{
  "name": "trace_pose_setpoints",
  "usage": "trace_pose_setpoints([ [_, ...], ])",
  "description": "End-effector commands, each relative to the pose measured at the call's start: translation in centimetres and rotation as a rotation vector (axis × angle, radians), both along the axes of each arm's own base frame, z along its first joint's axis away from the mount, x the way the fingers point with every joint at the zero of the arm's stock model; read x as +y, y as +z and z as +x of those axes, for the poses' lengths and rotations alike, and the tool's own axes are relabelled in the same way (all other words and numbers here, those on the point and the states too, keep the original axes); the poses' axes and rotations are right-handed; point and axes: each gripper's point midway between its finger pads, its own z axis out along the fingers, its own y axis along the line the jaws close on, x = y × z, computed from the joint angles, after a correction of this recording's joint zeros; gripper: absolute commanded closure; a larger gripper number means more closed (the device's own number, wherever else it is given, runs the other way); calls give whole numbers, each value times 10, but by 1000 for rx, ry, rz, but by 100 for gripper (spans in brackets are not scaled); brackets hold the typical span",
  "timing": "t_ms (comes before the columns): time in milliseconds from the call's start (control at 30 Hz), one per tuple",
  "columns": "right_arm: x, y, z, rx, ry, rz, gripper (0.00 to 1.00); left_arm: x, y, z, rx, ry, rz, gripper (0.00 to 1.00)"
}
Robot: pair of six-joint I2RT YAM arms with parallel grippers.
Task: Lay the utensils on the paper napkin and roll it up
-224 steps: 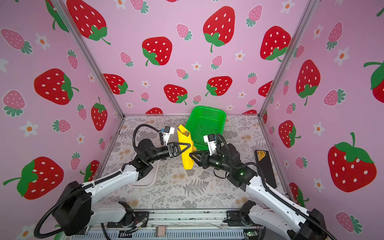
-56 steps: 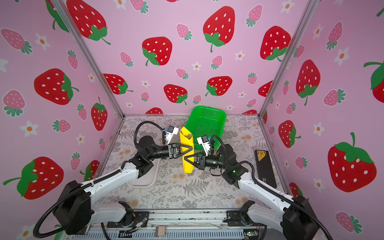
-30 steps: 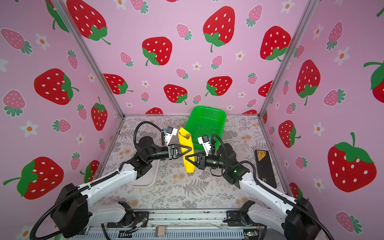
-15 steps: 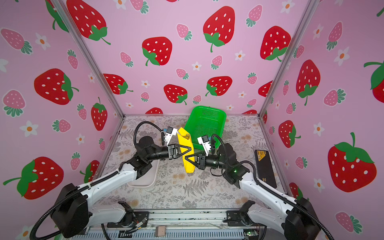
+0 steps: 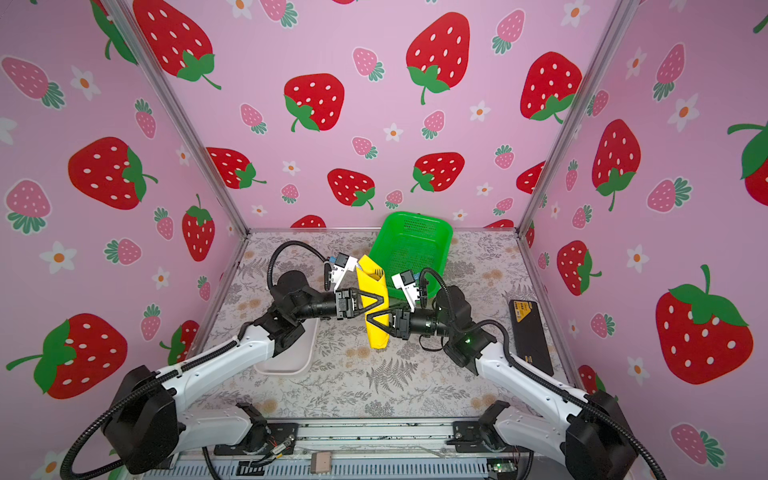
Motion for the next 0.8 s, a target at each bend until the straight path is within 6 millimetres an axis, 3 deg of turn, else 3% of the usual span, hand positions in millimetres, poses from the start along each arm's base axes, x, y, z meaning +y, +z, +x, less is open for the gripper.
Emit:
trace_pose_setpoints([
  [0,2,17,-2,-33,27,46,76,0,33,-7,-105,-37,-59,90],
  [233,0,21,-1,-41,9,57,86,1,31,-6,-103,-22,-44,85],
  [367,-2,24,0,-48,-10,72,87,0,27,-3,-91,-11,-37,80],
  [767,-5,25,2,-56,-37,77,87,4,12,-4,-47,12,-18,55],
])
